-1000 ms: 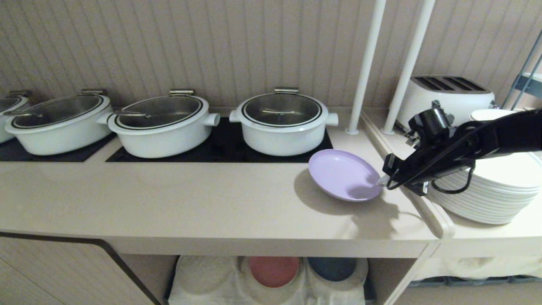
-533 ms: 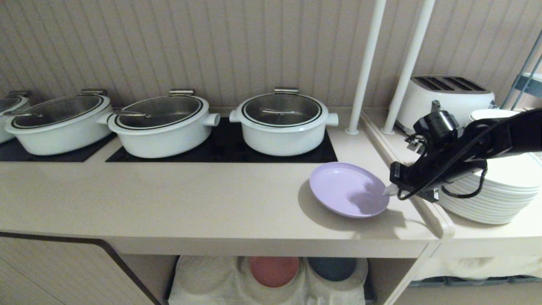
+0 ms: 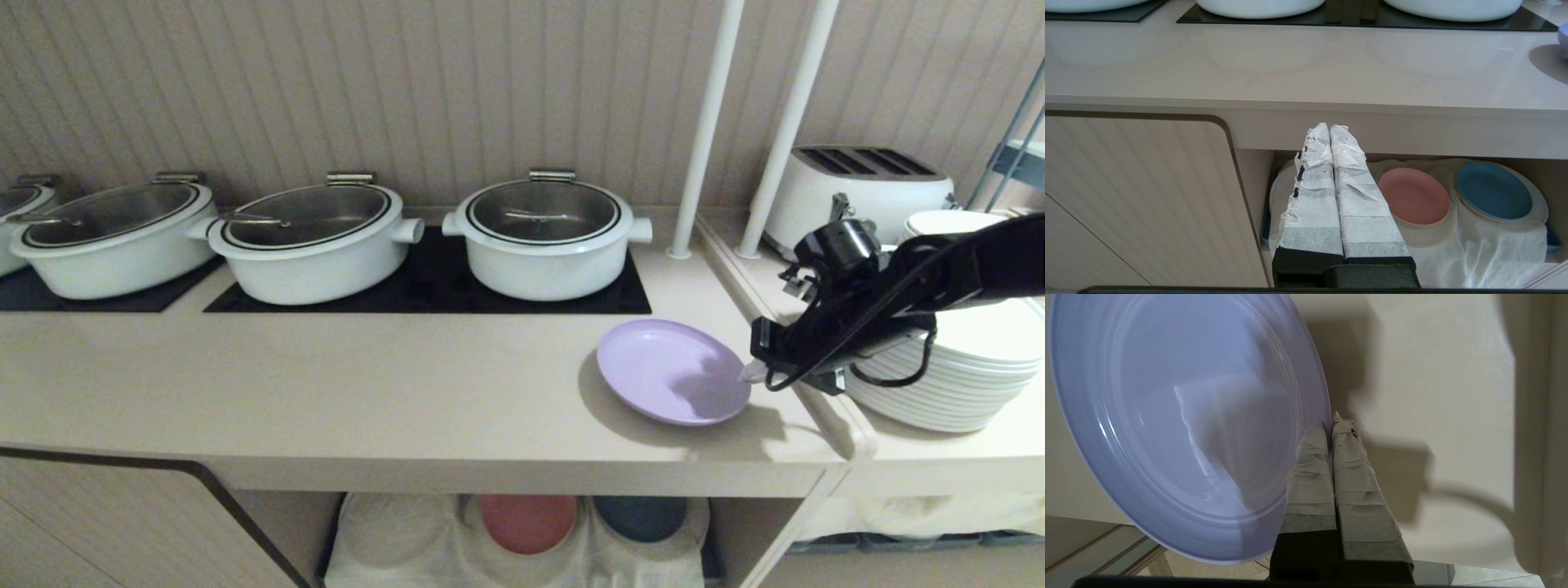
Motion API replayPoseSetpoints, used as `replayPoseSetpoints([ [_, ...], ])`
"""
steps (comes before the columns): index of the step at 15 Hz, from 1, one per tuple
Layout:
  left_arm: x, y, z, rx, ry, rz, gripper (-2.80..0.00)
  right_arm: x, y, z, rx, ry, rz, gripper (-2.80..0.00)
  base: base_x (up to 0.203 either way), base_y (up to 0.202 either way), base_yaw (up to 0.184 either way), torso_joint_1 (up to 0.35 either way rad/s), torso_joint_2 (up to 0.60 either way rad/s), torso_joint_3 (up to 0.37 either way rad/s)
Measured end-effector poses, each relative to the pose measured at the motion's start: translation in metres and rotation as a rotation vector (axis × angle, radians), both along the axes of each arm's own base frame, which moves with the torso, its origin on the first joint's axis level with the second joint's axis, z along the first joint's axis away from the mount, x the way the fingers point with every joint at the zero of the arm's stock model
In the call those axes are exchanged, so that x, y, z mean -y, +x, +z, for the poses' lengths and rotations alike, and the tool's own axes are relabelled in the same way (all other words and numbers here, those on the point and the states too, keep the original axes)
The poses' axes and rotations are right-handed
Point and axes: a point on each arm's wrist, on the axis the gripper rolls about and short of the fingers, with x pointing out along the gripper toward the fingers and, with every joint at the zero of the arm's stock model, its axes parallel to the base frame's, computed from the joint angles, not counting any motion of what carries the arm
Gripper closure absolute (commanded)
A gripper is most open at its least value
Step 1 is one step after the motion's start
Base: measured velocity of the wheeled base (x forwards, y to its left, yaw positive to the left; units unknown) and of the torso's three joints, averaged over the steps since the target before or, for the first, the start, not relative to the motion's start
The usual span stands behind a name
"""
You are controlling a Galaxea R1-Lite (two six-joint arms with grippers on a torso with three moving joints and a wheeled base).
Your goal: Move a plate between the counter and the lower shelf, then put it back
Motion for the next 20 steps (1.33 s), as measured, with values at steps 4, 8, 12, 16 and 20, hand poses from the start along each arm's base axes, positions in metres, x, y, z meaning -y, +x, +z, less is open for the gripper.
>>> replayPoseSetpoints([
  [4, 0.0, 0.0, 0.0, 0.0, 0.0, 0.0, 0.0, 0.0, 0.001, -0.001, -0.001, 0.0, -0.001, 0.0, 0.0, 0.0, 0.0, 0.0, 0.0, 0.0],
  [8, 0.0, 0.0, 0.0, 0.0, 0.0, 0.0, 0.0, 0.0, 0.0, -0.002, -0.006, -0.005, 0.006, -2.8, 0.0, 0.0, 0.0, 0.0, 0.0, 0.0],
  [12, 0.0, 0.0, 0.0, 0.0, 0.0, 0.0, 0.0, 0.001, -0.002, -0.005, -0.017, -0.01, 0.008, -2.8, 0.0, 0.0, 0.0, 0.0, 0.0, 0.0],
  [16, 0.0, 0.0, 0.0, 0.0, 0.0, 0.0, 0.0, 0.003, -0.009, 0.011, 0.027, -0.003, 0.002, -2.8, 0.0, 0.0, 0.0, 0.0, 0.0, 0.0],
  [20, 0.0, 0.0, 0.0, 0.0, 0.0, 0.0, 0.0, 0.007, -0.034, 0.05, 0.138, -0.003, 0.02, -2.8, 0.0, 0.0, 0.0, 0.0, 0.0, 0.0],
])
